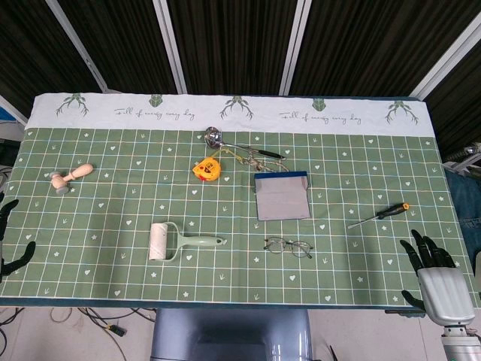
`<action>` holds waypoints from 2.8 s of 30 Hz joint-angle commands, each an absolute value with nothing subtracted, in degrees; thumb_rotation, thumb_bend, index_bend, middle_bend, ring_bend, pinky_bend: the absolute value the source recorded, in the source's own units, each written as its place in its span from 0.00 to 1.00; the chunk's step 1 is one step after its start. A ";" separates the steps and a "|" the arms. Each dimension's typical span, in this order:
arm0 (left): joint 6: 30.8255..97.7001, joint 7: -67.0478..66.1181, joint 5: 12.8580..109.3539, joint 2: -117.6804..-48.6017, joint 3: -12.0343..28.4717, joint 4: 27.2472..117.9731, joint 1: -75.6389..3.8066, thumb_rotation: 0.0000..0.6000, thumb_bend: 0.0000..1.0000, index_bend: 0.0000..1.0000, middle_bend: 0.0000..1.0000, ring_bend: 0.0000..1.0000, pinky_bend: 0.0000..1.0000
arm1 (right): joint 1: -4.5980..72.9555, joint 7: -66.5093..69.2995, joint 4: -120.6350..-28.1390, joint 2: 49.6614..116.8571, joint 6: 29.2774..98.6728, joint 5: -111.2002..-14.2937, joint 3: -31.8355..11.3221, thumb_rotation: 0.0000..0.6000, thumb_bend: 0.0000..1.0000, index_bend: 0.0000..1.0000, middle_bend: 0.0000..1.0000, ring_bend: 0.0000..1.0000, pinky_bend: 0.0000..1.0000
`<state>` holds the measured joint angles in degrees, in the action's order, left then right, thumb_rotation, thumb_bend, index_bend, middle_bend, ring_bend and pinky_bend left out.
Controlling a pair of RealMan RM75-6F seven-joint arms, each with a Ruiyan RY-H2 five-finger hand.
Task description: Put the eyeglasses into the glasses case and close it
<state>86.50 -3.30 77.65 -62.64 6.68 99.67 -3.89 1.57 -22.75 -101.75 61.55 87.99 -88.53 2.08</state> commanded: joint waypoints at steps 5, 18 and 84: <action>86.74 -3.37 77.91 -62.63 6.64 99.65 -3.81 1.00 0.31 0.10 0.00 0.00 0.00 | 1.03 -22.99 -101.99 62.47 88.00 -86.87 1.29 1.00 0.09 0.15 0.02 0.10 0.22; 85.70 -2.50 77.56 -61.90 6.44 100.37 -3.92 1.00 0.31 0.10 0.00 0.00 0.00 | 0.18 -19.53 -102.77 62.64 89.08 -87.07 0.59 1.00 0.08 0.15 0.02 0.10 0.22; 85.37 -1.66 77.90 -61.71 6.08 100.52 -4.00 1.00 0.31 0.10 0.00 0.00 0.00 | 41.62 -29.39 -99.52 87.37 62.77 -35.24 -8.57 1.00 0.35 0.54 0.09 0.03 0.20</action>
<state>85.36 -1.65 77.89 -61.70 6.08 100.52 -4.00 41.50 -29.10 -99.81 87.03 62.44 -35.13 -8.67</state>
